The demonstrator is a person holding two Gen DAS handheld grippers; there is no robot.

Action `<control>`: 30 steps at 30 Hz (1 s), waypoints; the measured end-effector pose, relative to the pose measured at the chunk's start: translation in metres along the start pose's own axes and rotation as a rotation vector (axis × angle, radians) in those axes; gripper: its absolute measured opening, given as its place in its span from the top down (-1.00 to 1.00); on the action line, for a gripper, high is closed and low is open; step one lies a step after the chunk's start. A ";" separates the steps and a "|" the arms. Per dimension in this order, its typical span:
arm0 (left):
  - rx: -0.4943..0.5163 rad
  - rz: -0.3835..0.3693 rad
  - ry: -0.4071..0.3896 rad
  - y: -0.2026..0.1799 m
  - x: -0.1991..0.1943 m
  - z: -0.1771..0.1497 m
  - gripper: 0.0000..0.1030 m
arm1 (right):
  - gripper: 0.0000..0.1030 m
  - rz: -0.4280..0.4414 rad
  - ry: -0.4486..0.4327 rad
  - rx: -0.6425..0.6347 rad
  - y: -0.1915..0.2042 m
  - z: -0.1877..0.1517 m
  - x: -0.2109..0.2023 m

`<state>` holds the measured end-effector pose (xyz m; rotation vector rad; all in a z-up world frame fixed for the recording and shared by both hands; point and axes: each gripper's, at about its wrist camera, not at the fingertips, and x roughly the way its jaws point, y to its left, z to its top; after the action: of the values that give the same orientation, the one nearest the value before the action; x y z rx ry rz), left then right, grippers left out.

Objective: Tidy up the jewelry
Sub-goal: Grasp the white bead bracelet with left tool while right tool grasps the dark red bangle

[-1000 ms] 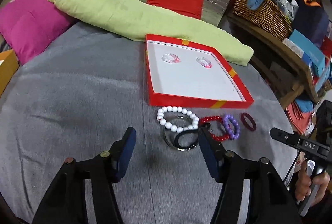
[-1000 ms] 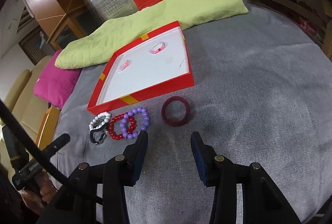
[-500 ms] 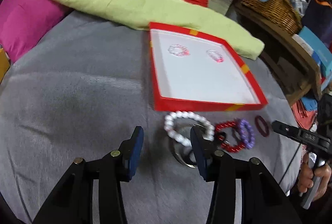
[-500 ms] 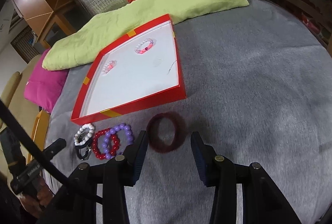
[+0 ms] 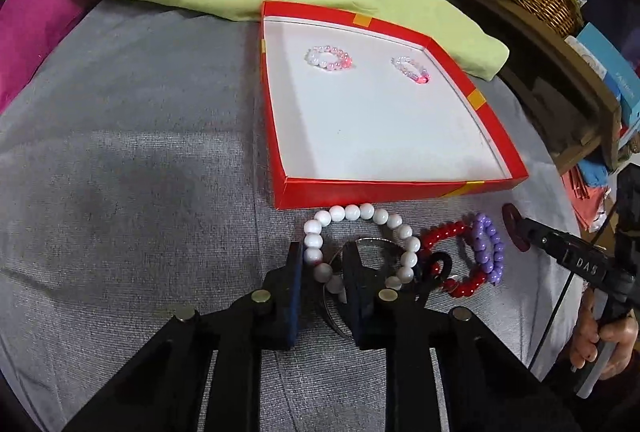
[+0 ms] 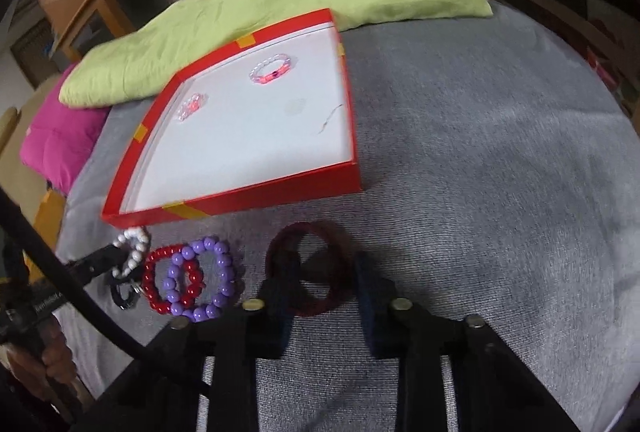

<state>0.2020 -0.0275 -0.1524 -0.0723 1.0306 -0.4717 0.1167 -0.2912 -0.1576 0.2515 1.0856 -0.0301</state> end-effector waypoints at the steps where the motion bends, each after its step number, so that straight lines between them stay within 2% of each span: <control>1: 0.008 0.007 -0.003 -0.002 0.000 0.000 0.62 | 0.73 -0.014 -0.004 -0.020 0.003 -0.001 0.000; 2: 0.016 0.014 -0.005 -0.002 0.000 -0.001 0.65 | 0.86 -0.031 -0.009 -0.049 0.007 -0.003 0.000; 4: 0.022 0.028 0.001 -0.004 0.001 -0.002 0.79 | 0.89 -0.065 -0.028 -0.102 0.014 -0.007 -0.002; 7: 0.026 0.049 -0.014 -0.004 -0.003 -0.004 0.81 | 0.91 -0.072 -0.050 -0.124 0.018 -0.011 -0.006; 12: 0.036 0.073 -0.055 -0.006 -0.016 -0.008 0.81 | 0.91 -0.027 -0.090 -0.105 0.017 -0.015 -0.022; 15: 0.025 0.088 -0.114 -0.003 -0.034 -0.009 0.81 | 0.91 0.010 -0.104 -0.080 0.017 -0.016 -0.027; 19: 0.017 0.070 -0.215 0.007 -0.063 -0.010 0.81 | 0.91 0.049 -0.110 -0.069 0.023 -0.019 -0.030; 25: -0.020 0.076 -0.217 0.023 -0.069 -0.010 0.81 | 0.91 0.071 -0.101 -0.057 0.025 -0.021 -0.028; 30: -0.005 0.057 -0.266 0.019 -0.078 -0.009 0.81 | 0.91 0.113 -0.138 -0.016 0.019 -0.016 -0.036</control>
<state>0.1674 0.0231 -0.0993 -0.1070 0.7707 -0.3953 0.0884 -0.2728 -0.1296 0.2919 0.9326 0.0620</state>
